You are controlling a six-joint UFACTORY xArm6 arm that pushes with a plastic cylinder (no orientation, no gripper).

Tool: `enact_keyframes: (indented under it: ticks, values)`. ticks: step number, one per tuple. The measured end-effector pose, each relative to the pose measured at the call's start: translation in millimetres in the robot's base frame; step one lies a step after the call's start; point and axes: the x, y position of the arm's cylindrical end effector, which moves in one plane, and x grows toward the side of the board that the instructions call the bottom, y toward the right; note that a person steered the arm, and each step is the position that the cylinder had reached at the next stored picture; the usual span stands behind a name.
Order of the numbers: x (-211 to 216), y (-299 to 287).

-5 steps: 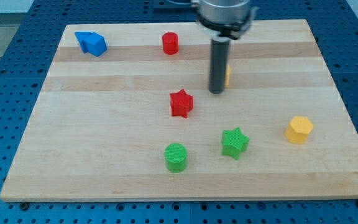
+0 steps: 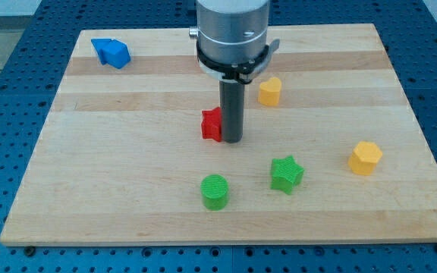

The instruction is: Move the red star to the bottom left of the red circle

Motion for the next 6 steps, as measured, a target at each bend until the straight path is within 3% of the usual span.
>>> enact_keyframes:
  ticks: [1, 2, 3, 6]
  values:
    - [-16.9, -26.5]
    - [8.9, -52.8]
    - [-17.4, -77.3]
    - [-96.0, -74.5]
